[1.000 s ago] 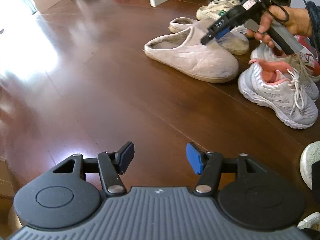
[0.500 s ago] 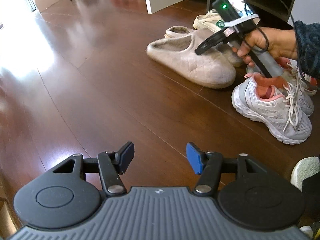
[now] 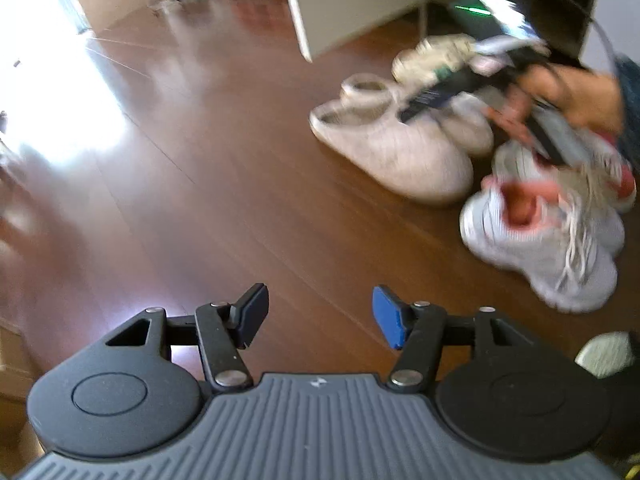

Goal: Organize scattered shoes

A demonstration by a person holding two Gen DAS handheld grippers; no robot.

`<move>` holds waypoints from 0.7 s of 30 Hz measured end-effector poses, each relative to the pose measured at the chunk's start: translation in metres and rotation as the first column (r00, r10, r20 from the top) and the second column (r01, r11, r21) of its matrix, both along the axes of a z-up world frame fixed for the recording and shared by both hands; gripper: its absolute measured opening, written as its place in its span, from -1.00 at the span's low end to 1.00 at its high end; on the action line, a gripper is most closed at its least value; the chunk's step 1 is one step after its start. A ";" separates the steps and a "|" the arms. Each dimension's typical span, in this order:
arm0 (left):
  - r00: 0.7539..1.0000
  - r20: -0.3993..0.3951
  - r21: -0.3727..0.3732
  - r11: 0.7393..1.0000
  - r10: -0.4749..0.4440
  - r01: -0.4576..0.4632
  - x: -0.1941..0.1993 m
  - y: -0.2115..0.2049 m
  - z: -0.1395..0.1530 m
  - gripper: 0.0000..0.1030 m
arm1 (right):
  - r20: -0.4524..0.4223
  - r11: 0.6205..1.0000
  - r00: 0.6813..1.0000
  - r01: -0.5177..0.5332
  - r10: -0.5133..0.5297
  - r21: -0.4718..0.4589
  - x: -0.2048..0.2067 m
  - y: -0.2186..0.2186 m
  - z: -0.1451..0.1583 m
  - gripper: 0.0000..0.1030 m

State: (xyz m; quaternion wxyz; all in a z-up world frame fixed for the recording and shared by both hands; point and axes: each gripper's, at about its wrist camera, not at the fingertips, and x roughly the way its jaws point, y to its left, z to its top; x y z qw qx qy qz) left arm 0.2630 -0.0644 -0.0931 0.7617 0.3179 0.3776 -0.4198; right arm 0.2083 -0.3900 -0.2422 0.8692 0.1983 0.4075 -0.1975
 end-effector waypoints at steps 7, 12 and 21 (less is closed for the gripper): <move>0.984 0.069 -0.158 0.976 0.164 -0.152 -0.054 -0.006 0.112 0.58 | 0.311 0.999 0.950 0.008 0.004 -0.036 -0.156 -0.010 0.127 0.78; 0.948 0.109 -0.228 0.936 0.298 -0.268 -0.126 -0.029 0.200 0.61 | 0.365 0.988 0.930 0.007 0.050 -0.155 -0.219 -0.047 0.193 0.98; 0.900 0.183 -0.394 0.868 0.396 -0.302 -0.285 -0.069 0.302 0.99 | 0.422 0.906 0.898 0.067 0.128 -0.418 -0.357 -0.062 0.335 0.99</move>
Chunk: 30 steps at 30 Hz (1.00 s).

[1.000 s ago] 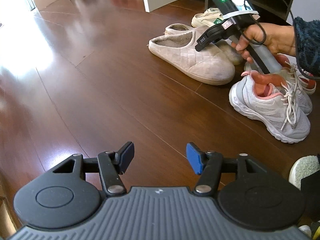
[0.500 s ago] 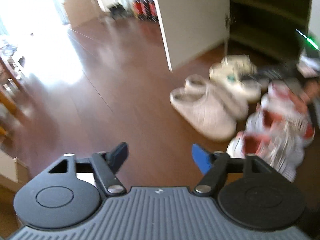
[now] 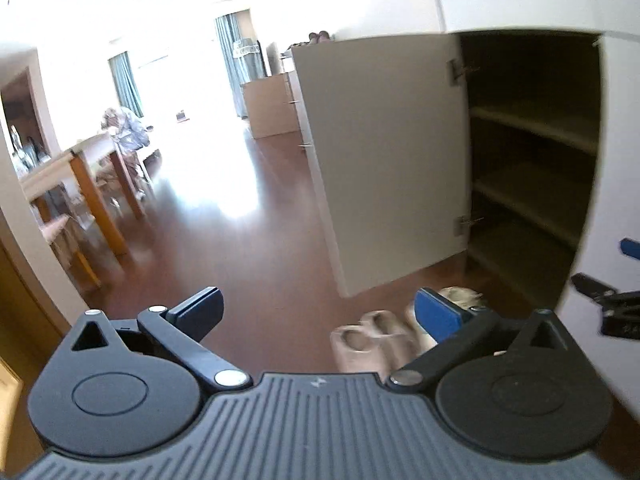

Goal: Organize scattered shoes

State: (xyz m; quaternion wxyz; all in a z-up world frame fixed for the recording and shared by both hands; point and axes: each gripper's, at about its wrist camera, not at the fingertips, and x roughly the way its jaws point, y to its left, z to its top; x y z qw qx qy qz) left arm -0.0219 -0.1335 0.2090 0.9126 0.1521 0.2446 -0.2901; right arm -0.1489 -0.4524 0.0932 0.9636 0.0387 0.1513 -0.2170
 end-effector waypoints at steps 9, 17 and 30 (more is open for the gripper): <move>0.957 -0.283 0.037 0.998 0.060 -0.051 -0.068 -0.047 -0.112 0.99 | -0.177 0.983 0.979 0.122 -0.096 0.141 -0.084 0.003 -0.056 0.99; 0.947 -0.294 0.163 0.983 0.131 -0.085 -0.119 -0.057 -0.189 0.98 | -0.317 0.960 0.942 0.183 -0.110 0.211 -0.114 0.017 -0.109 0.99; 0.936 -0.328 0.146 0.986 0.125 -0.080 -0.145 -0.052 -0.203 0.98 | -0.385 0.957 0.915 0.209 -0.118 0.202 -0.120 0.014 -0.127 0.99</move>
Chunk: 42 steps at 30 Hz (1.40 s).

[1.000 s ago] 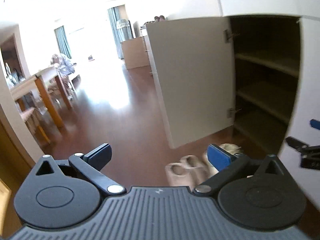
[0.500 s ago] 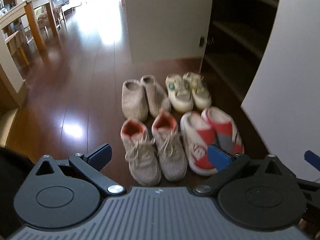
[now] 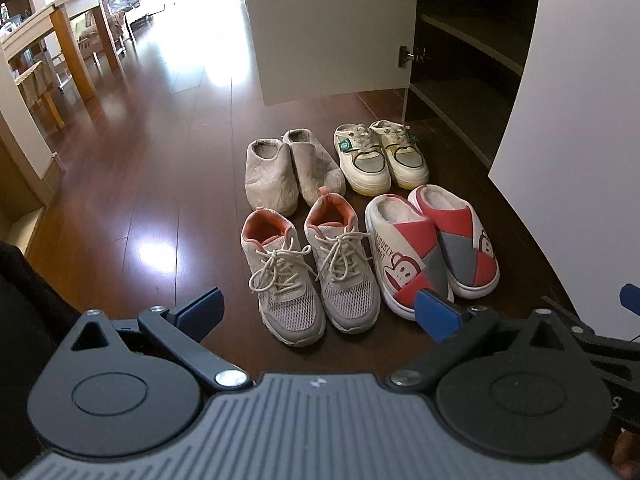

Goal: Organize scattered shoes
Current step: 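Grasp the red-white monkey-print slipper pair by the heels with the right tool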

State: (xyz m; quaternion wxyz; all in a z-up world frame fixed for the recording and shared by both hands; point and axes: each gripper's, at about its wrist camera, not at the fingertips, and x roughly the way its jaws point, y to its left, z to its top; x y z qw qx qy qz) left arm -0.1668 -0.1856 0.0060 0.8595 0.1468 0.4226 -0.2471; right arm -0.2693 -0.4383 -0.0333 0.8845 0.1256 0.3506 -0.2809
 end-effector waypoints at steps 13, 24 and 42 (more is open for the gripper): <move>0.999 0.034 -0.060 0.998 0.001 0.001 0.013 -0.001 0.020 0.98 | -0.014 0.999 0.999 0.032 -0.032 -0.001 -0.006 -0.008 -0.002 0.99; 0.925 0.378 -0.132 0.987 -0.037 0.094 0.142 -0.007 0.137 0.98 | 0.212 0.996 0.977 0.053 -0.036 -0.076 0.052 -0.057 0.012 0.98; 0.838 -0.052 0.211 0.814 -0.543 0.541 0.329 -0.061 -0.077 0.98 | -0.355 0.950 0.898 -0.173 0.261 0.261 0.292 -0.160 -0.168 0.38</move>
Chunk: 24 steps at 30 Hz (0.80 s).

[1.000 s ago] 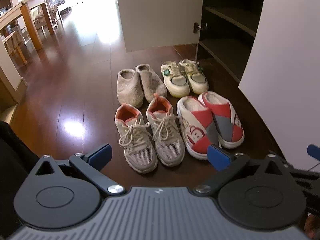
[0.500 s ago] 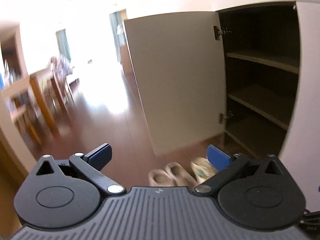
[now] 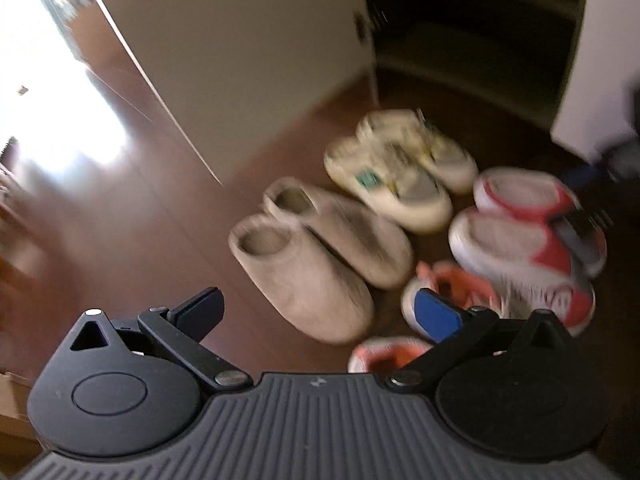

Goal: Organize scattered shoes
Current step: 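Grasp the red-white monkey-print slipper pair by the heels with the right tool, then lift the slipper pair with the right tool into the cabinet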

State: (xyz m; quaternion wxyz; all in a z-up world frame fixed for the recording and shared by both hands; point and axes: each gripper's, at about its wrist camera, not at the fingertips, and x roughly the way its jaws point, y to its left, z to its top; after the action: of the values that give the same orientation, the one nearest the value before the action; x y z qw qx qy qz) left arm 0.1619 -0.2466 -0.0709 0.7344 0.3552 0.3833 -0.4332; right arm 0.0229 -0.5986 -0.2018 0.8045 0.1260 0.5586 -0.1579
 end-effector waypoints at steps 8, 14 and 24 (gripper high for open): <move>0.977 -0.118 0.031 0.983 -0.177 0.182 0.020 0.003 -0.066 0.98 | -0.433 0.985 0.890 -0.083 0.141 0.150 0.051 -0.022 -0.088 -0.17; 0.934 -0.143 0.007 0.943 -0.328 0.332 0.026 -0.034 -0.113 0.94 | -0.450 0.989 0.884 -0.078 0.127 0.126 0.050 -0.008 -0.100 -0.51; 0.959 -0.077 0.042 0.961 -0.271 0.275 0.042 -0.036 -0.040 0.89 | -0.284 0.993 0.952 0.093 -0.112 -0.078 0.019 0.030 -0.015 -0.59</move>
State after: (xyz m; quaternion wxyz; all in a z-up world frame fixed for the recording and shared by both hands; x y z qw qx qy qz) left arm 0.2042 -0.2823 -0.1110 0.6440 0.4082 0.3676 -0.5325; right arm 0.0419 -0.5688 -0.2168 0.7090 0.1048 0.6569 -0.2340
